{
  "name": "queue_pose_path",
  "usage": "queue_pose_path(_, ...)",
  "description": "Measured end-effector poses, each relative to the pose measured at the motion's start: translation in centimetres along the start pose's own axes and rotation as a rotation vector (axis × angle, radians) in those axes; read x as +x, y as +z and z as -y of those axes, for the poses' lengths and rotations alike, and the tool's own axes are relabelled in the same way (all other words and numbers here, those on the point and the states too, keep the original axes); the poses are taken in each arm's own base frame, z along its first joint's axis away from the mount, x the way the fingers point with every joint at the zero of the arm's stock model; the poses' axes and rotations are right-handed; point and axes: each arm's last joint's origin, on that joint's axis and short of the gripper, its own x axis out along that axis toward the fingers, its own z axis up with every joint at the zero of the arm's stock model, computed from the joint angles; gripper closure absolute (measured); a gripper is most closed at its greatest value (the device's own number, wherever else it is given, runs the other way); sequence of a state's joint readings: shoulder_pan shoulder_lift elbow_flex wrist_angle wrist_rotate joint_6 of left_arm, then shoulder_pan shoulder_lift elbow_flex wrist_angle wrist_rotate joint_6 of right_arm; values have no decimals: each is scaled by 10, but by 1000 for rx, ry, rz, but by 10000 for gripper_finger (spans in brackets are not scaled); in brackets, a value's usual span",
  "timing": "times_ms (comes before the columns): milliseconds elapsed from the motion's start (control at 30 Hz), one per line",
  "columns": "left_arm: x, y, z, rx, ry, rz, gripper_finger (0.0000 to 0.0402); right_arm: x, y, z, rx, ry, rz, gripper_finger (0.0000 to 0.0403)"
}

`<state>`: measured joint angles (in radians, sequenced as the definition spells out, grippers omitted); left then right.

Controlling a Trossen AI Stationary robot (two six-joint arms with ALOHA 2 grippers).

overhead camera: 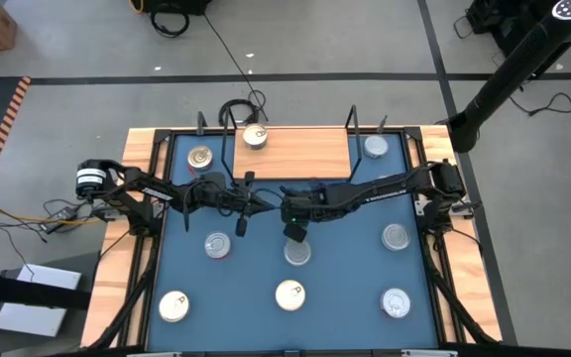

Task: Stack canned seafood by type on shelf
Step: Put the top left red tuna can on the shelf

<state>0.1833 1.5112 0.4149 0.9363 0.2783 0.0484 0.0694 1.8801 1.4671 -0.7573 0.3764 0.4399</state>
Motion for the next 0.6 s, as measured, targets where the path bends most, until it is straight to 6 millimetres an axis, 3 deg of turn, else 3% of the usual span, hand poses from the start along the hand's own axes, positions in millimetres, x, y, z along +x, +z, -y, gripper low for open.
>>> queue_pose_path(133, 0, 0, 0, 0, 0, 0, 400, -6, 18, 14, -142, -126, 81, 260)
queue_pose_path(333, 0, 0, 0, -1, -1, 0, 400, 3, 37, 48, -396, -308, 101, 260)
queue_pose_path(467, 0, 0, 0, -1, -5, 0, 400, 10, 48, 67, -563, -346, 98, 260)
queue_pose_path(600, 0, 0, 0, -1, -6, 0, 400, 18, 60, 93, -605, -381, 127, 257)
